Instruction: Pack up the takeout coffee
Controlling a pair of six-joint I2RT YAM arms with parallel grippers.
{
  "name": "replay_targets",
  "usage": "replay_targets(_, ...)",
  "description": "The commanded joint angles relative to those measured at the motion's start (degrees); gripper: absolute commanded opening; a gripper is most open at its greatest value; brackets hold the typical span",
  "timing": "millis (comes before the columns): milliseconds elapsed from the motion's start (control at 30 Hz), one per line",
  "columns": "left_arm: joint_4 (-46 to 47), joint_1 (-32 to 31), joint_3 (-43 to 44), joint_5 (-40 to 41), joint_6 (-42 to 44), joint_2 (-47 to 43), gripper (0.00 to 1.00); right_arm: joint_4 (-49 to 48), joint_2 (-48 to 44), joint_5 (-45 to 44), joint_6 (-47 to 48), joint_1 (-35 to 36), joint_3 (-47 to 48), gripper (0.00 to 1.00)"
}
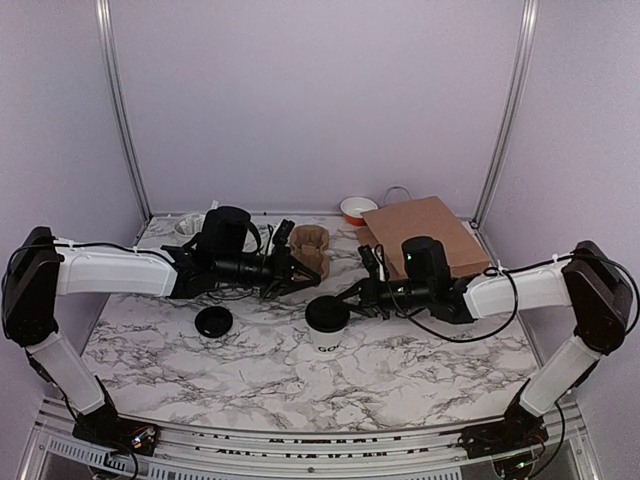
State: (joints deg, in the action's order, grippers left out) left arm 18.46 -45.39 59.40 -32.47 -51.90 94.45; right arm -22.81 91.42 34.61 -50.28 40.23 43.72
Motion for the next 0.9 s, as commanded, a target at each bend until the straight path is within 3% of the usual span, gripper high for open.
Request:
replay_targets(0, -1.3, -0.1, 1.0, 0.7, 1.6, -2.5, 0.00, 7.7, -3.9, -2.2, 3.4, 0.2, 4.7, 0.00)
replay_targets(100, -1.4, -0.1, 1.0, 1.4, 2.3, -4.0, 0.00, 12.0, -5.6, -4.1, 6.4, 0.6, 7.7, 0.05)
replay_targets(167, -1.6, -0.1, 0.8, 2.6, 2.9, -5.3, 0.04, 17.4, -6.7, -7.4, 10.2, 1.5, 10.3, 0.16)
replay_targets(300, -6.2, -0.1, 0.5, 9.1, 6.1, -8.9, 0.18, 27.6, -8.0, -16.2, 16.8, 4.4, 15.5, 0.63)
replay_targets(400, -10.7, -0.1, 0.7, 15.6, 8.9, -11.6, 0.45, 33.6, -7.9, -23.2, 20.6, 7.3, 19.3, 0.79)
replay_targets(533, -16.8, -0.1, 0.3, 22.8, 10.8, -15.1, 0.77, 43.1, -5.6, -33.9, 24.5, 12.6, 24.5, 0.89)
replay_targets(633, -19.6, -0.1, -0.3, 27.9, 11.8, -17.6, 0.90, 48.8, -3.6, -40.9, 26.7, 15.3, 27.8, 0.91)
replay_targets(767, -21.3, -0.1, -2.4, 33.6, 12.1, -20.3, 0.99, 53.7, -1.1, -45.1, 27.2, 17.2, 30.3, 0.91)
replay_targets(867, -21.5, -0.1, -3.7, 34.8, 12.5, -21.6, 0.99, 55.2, 0.7, -45.5, 27.3, 17.8, 30.9, 0.92)
